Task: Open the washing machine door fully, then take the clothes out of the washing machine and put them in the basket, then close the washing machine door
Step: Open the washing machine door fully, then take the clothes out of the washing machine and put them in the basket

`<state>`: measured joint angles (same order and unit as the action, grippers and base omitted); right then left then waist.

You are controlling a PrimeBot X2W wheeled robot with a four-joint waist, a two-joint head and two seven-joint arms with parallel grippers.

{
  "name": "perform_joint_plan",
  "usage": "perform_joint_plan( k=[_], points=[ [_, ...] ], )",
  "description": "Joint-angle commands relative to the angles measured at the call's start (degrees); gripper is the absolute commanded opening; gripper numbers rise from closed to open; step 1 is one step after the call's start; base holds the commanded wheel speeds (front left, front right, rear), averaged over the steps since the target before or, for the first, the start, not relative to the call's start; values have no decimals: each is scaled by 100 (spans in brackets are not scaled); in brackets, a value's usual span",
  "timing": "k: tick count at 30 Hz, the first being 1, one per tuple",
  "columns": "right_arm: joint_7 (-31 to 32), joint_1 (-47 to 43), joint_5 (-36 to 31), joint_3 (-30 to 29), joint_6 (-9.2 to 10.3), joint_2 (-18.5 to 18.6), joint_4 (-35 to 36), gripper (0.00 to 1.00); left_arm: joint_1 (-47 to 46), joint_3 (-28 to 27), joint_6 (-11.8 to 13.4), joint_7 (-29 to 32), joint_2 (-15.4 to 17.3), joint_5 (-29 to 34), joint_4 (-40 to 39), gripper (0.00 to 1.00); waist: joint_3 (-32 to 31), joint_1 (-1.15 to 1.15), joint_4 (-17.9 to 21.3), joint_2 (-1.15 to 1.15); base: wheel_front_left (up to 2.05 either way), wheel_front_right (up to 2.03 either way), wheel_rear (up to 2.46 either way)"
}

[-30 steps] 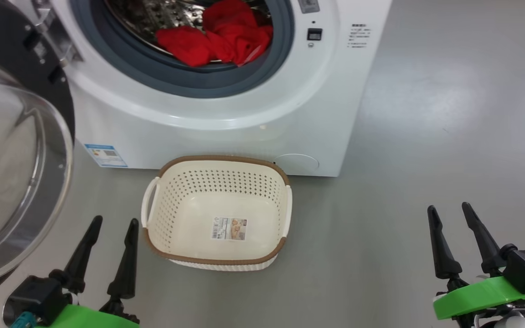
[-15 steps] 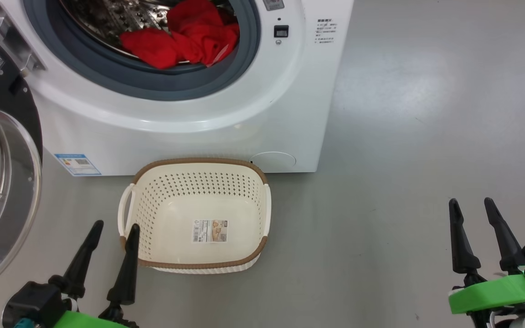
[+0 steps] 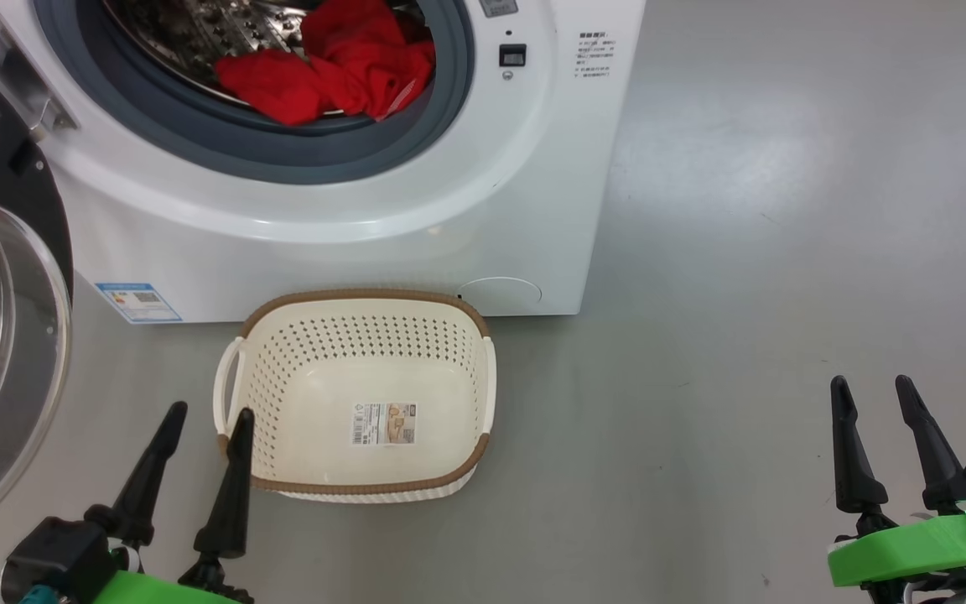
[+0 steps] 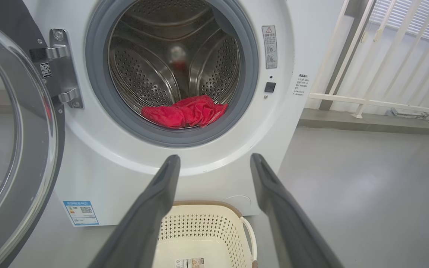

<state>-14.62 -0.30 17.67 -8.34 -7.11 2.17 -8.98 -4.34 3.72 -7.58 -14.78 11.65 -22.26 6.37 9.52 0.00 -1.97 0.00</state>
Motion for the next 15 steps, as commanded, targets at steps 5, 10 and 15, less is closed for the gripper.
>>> perform_joint_plan(
  k=[5, 10, 15],
  points=[
    [-38, 112, 37, 132, -37, 71, 143, 100, -113, -146, 9, -22, 166, 25, -192, 100, 29, 0, -5, 0, 0, 0, 0],
    [-38, 125, 33, 135, -37, 71, 154, 100, -147, -133, 9, -22, 186, 4, -192, 100, 51, 0, -22, 0, 0, 0, 0],
    [-38, 119, 23, 153, -37, 71, 161, 100, -167, -72, 9, -22, 216, -94, -172, 100, 62, 0, -36, 0, 3, -7, 4]
  ],
)
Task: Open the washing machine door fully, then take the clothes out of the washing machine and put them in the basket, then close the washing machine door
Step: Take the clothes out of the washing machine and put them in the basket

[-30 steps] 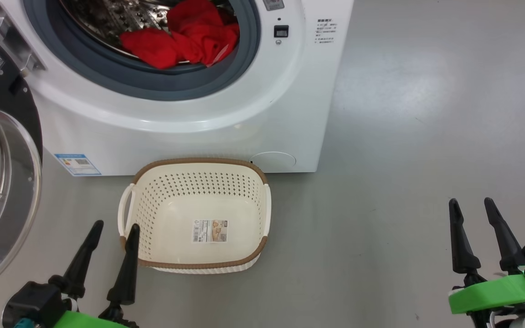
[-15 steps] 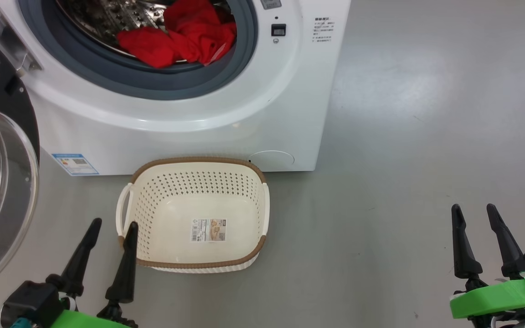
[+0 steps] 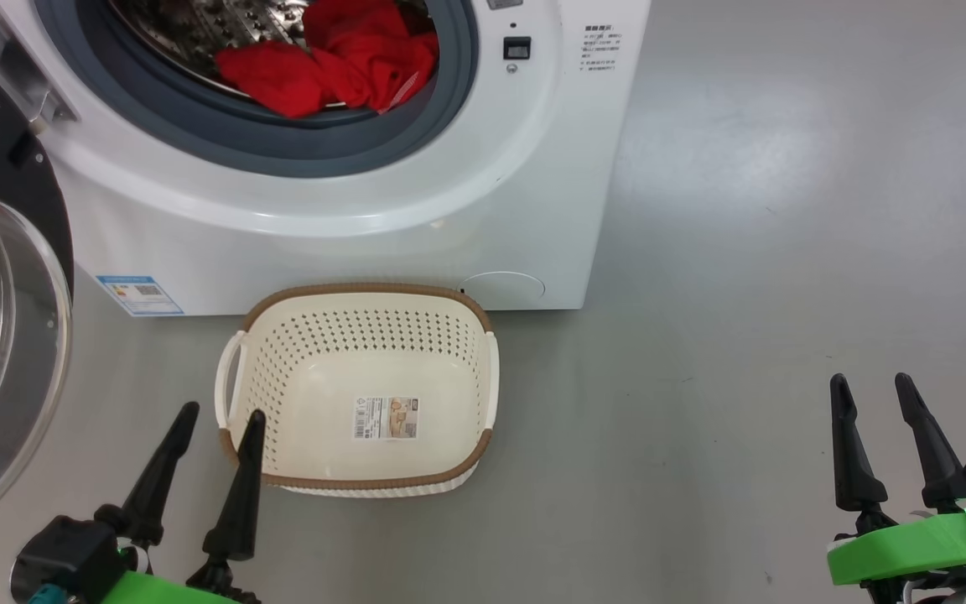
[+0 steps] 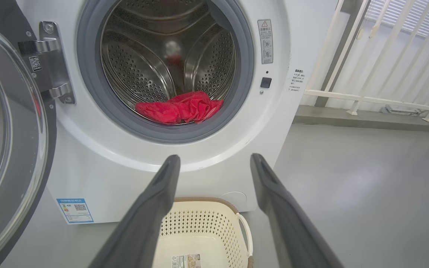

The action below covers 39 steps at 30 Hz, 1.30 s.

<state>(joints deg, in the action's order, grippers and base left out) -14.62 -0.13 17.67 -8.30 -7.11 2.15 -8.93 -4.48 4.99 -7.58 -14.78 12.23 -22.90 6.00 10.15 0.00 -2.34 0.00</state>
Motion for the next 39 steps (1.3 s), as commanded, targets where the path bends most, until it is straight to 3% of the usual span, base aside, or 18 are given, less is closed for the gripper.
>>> perform_joint_plan(
  k=[1, 23, 39],
  points=[
    [-38, 104, 20, 150, -37, 73, 158, 100, -158, -177, 9, -22, 175, -44, -136, 100, 2, 0, -4, 0, 28, -34, 6],
    [-38, 91, 9, 212, -37, 73, 152, 100, -179, -65, 9, -22, 226, -55, -52, 100, -50, 0, -53, 0, 109, -112, 3],
    [-38, 89, 15, 211, -37, 73, 157, 100, -168, -181, 9, -22, 94, 23, 54, 100, -17, 0, -101, 0, 13, -13, 0]
  ],
)
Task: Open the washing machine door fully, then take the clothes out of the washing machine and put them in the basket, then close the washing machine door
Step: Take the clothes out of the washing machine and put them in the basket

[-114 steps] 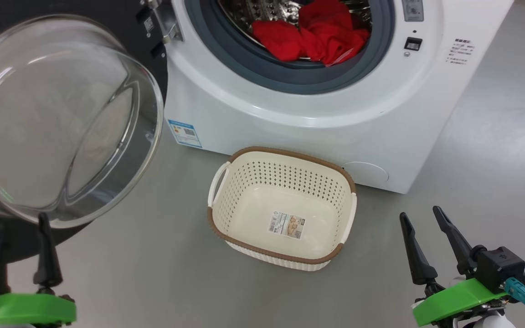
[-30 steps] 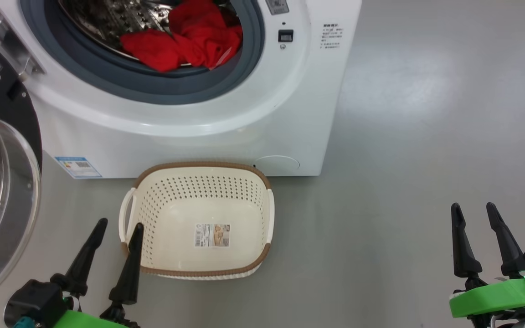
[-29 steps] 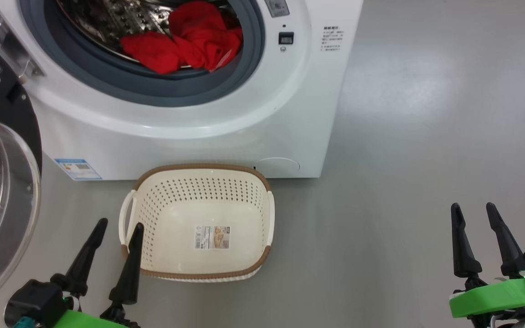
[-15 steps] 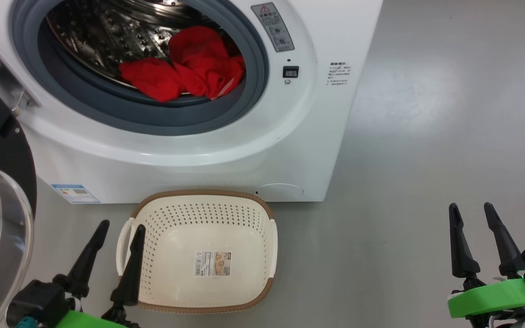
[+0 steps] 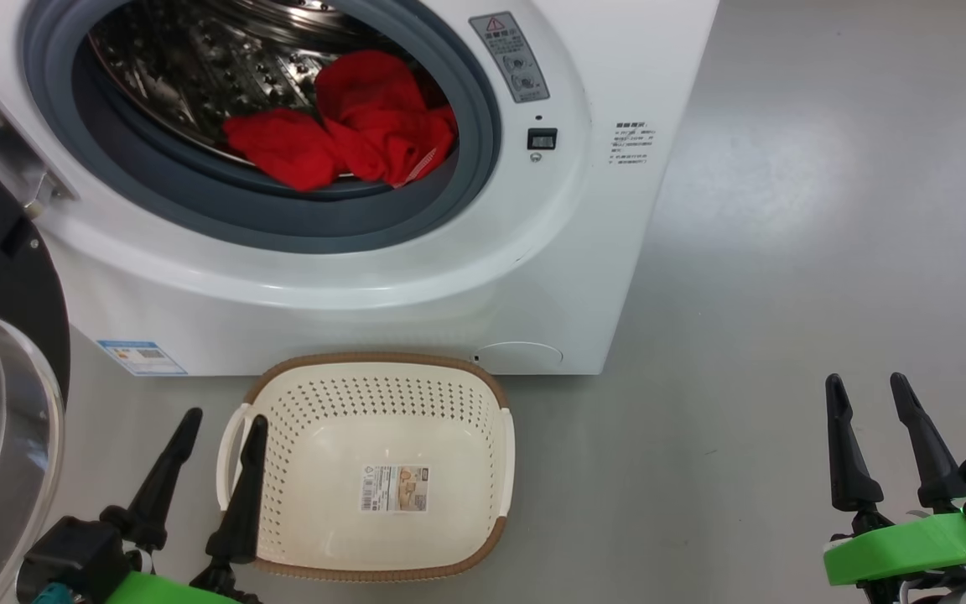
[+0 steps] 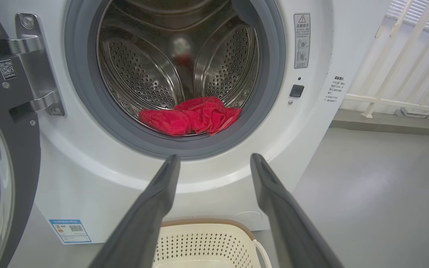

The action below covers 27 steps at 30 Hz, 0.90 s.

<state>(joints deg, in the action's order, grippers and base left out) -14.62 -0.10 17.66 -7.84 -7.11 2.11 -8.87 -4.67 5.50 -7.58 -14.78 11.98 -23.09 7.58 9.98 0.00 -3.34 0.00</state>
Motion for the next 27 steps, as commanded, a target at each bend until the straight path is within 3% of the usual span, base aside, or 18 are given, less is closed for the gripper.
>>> perform_joint_plan(
  k=[1, 14, 27],
  points=[
    [-38, 86, 16, 167, -37, 76, 151, 100, -147, -231, 9, -22, 119, 37, -101, 100, 1, 0, -2, 0, 0, 0, 0],
    [-38, 261, 71, 248, -37, 76, 171, 100, -538, -161, 9, -22, 137, 1, 280, 100, 325, 0, 140, 0, 0, 0, 0],
    [-38, 695, 273, 348, -37, 76, 220, 100, -2817, 495, 9, -22, 280, -239, 1499, 100, 1248, 0, 562, 0, 0, 0, 0]
  ],
)
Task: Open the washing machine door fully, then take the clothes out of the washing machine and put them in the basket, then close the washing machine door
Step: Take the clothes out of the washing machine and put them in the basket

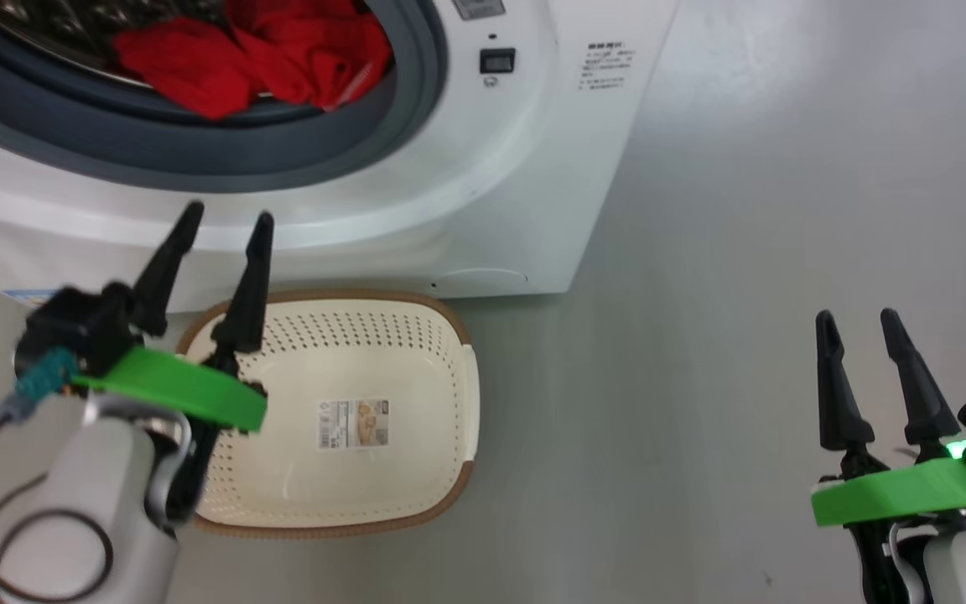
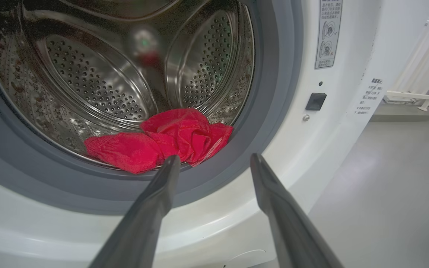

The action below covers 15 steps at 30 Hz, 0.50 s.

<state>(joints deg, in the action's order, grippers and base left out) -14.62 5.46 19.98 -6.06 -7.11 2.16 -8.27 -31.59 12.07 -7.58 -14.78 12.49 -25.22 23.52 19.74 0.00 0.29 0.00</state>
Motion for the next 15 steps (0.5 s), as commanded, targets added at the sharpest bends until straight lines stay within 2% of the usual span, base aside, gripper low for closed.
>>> perform_joint_plan(
  k=[1, 9, 15],
  points=[
    [-38, 182, 63, 171, -37, 72, 167, 100, -324, -108, 9, -22, 264, -50, 42, 100, 347, 0, 237, 0, 0, 0, 0],
    [-38, 482, 228, 257, -37, 72, 220, 100, -1784, 293, 9, -22, 628, -275, 1222, 100, 913, 0, 560, 0, 0, 0, 0],
    [-38, 632, 286, 314, -37, 72, 257, 100, -2723, 716, 9, -22, 782, -521, 2119, 100, 1233, 0, 710, 0, 0, 0, 0]
  ],
)
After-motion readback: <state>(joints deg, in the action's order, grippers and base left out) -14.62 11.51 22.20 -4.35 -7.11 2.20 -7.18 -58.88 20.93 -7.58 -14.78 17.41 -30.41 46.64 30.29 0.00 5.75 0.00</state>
